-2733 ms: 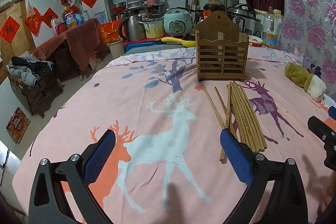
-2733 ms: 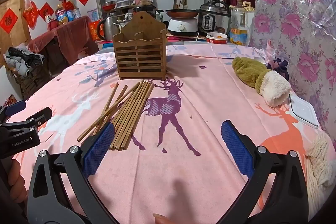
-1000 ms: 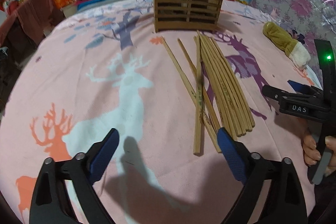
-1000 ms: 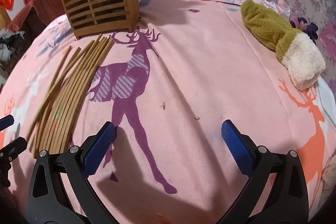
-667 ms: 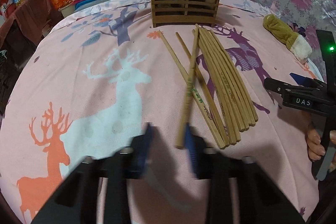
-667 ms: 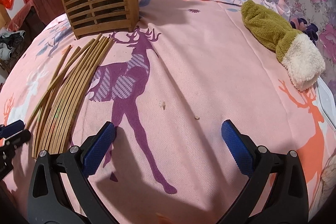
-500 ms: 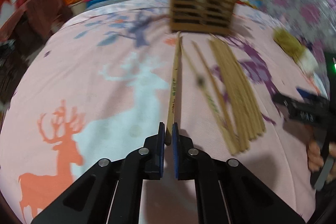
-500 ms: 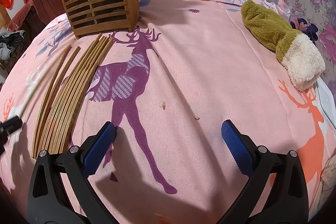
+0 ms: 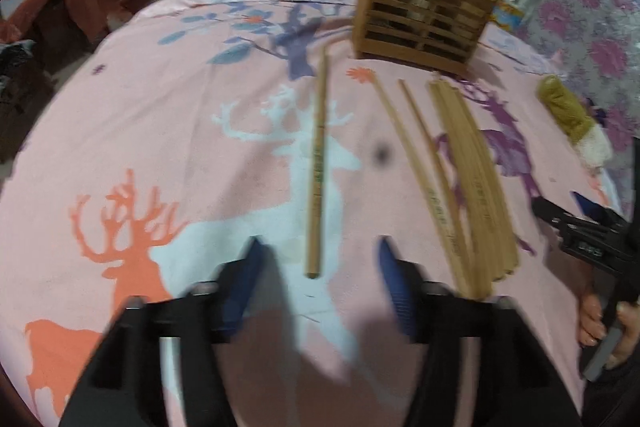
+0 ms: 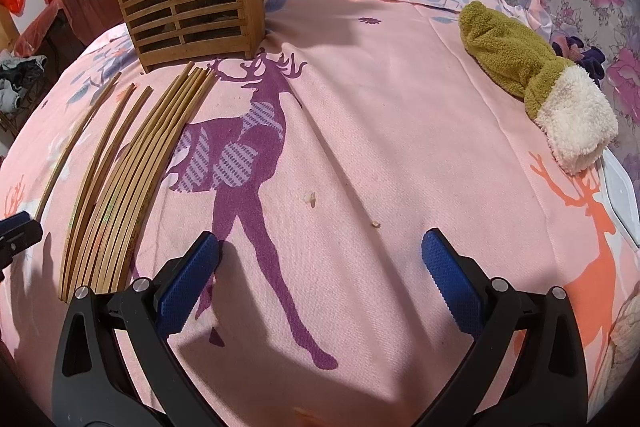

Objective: Organize utensils
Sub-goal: 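Grasp one chopstick with the left gripper, pull it from the pile, release, then grasp a chopstick with the right gripper while the left gripper grasps the separated chopstick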

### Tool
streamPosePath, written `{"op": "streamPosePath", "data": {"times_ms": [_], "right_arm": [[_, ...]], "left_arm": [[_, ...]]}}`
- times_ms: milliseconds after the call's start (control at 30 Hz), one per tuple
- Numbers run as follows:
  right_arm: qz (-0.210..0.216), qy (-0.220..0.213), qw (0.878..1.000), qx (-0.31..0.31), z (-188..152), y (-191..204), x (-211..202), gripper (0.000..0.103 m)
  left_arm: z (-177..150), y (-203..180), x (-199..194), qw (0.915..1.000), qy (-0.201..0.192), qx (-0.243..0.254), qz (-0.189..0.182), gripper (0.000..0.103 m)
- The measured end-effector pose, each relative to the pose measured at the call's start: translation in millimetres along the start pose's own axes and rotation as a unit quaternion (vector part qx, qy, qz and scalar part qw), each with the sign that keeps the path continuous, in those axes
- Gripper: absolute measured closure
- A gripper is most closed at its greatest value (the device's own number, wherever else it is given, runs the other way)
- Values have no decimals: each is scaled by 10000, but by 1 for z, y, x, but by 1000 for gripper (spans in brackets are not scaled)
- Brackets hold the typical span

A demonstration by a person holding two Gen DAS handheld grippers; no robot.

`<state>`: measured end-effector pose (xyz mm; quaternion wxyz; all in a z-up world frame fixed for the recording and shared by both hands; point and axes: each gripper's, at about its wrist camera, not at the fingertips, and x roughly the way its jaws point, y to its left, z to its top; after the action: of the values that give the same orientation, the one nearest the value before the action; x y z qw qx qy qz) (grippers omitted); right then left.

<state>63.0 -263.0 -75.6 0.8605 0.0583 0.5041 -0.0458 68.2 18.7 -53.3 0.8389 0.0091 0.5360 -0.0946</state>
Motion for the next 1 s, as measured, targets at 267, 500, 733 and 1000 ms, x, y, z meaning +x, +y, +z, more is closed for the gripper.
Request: {"op": "streamPosePath", "data": {"times_ms": [267,500,733,1000], "right_arm": [[384,-124,9991,-154,-6,5,-8,5],[1270,-198,9867,-991,-18,40,-26,6],[1089,-288,9738,-1977,-29,84,-28,6],[304,-259,9927,-1142,-19,37,-25,7]], "left_arm": [[-1,2,12,9990,165,51,411,9],[0,6,11,9990,201,-9,406,6],[0,6,12,9988,215,-4,447,6],[0,4,12,9986,216,28,489,6]]}}
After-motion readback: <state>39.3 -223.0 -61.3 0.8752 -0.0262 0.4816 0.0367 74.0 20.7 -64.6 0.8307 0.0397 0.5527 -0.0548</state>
